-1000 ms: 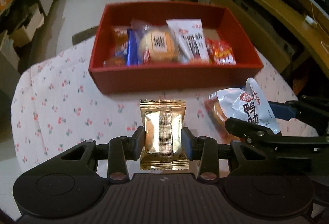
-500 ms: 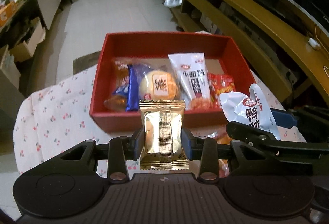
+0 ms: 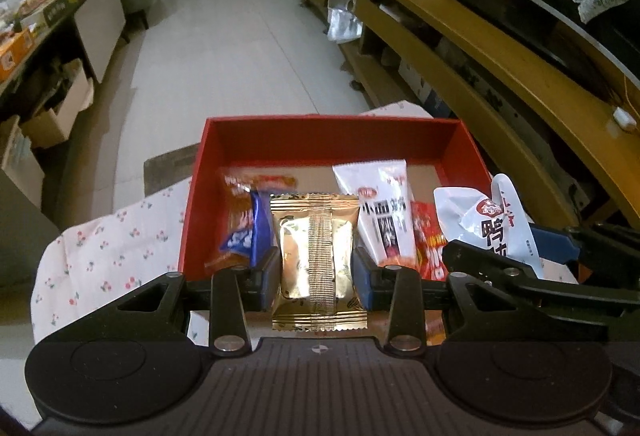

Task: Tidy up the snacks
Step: 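Carry the gold wafer packet over the box with the left tool while the right tool carries the white bag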

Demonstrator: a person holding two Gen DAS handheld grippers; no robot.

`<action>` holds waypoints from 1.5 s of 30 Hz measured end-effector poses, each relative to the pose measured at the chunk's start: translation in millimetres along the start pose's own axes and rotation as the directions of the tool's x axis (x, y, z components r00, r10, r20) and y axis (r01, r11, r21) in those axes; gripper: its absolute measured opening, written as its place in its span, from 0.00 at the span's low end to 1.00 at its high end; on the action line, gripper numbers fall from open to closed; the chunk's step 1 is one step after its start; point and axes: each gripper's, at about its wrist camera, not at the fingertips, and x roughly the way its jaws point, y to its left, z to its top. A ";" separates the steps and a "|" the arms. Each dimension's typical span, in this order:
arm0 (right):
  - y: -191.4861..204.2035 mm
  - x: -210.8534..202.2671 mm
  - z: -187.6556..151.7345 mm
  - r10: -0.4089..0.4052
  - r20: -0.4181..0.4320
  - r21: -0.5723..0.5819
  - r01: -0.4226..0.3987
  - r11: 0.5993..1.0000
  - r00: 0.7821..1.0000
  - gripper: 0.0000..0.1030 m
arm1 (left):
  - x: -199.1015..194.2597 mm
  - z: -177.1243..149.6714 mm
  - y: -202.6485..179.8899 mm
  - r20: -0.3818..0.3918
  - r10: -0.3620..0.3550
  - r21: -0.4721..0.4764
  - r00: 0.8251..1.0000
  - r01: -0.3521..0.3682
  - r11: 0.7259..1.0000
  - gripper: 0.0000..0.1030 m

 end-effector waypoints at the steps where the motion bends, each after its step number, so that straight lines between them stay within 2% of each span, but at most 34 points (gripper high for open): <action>1: -0.2 1.6 1.4 -0.001 0.002 0.001 0.001 1.000 1.000 0.62 | 0.9 2.1 -0.1 0.004 0.006 0.002 1.000 -0.006 1.000 0.44; 16: -1.2 28.6 11.2 -0.014 0.005 -0.012 0.014 1.000 1.000 0.62 | 21.2 17.6 5.0 0.008 0.076 0.005 0.997 -0.076 0.997 0.44; 45: 4.7 72.7 11.2 -0.056 -0.036 -0.050 0.054 0.997 0.998 0.62 | 50.9 14.6 3.1 -0.009 0.167 0.034 0.986 -0.167 0.985 0.44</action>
